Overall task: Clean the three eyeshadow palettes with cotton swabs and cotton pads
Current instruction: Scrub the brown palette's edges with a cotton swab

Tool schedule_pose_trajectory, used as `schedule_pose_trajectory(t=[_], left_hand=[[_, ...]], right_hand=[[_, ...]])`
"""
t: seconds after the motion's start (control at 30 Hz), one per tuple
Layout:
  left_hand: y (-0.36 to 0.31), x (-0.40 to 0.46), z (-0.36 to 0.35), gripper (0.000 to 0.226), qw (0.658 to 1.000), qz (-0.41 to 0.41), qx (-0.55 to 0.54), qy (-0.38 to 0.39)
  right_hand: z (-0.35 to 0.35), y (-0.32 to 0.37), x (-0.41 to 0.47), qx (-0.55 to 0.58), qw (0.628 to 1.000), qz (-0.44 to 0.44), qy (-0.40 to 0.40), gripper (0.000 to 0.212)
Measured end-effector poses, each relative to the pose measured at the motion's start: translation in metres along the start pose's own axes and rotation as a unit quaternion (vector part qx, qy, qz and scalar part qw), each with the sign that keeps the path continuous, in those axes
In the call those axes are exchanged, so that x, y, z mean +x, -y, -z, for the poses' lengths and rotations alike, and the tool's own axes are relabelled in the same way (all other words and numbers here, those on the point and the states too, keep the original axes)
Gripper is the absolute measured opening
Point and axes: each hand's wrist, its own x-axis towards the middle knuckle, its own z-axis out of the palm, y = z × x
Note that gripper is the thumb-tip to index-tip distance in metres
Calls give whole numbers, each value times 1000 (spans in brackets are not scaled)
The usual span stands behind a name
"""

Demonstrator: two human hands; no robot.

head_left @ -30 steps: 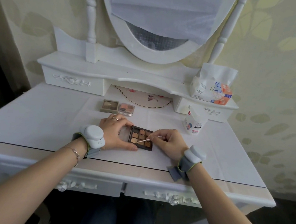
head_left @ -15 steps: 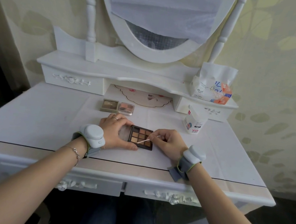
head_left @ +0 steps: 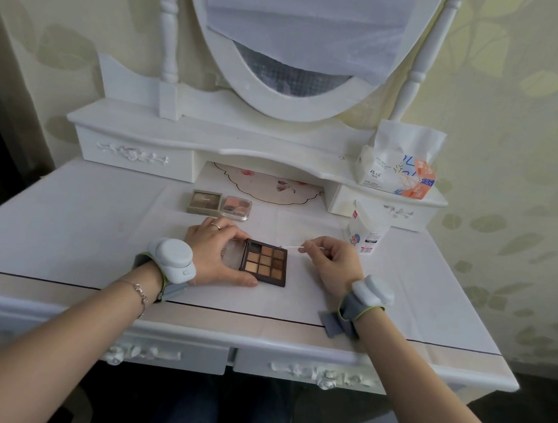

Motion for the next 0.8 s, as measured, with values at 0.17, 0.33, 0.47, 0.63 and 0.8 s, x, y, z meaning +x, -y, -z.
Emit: schedule_pose_trajectory(t=[0.17, 0.33, 0.47, 0.63, 0.8], left_hand=[[1, 0, 0, 120, 1000, 2, 2, 4], [2, 1, -1, 127, 1000, 0, 0, 1], [2, 0, -1, 128, 1000, -1, 3, 0], [1, 1, 0, 124, 1000, 1, -5, 5], [1, 1, -1, 104, 1000, -2, -3, -1]], right_hand=[[-4, -1, 5, -35, 999, 6, 14, 19], [-5, -1, 8, -41, 999, 3, 13, 18], [-7, -1, 9, -45, 999, 8, 16, 19], [-8, -1, 8, -43, 999, 8, 15, 18], [-6, 0, 6, -47, 998, 3, 34, 17]])
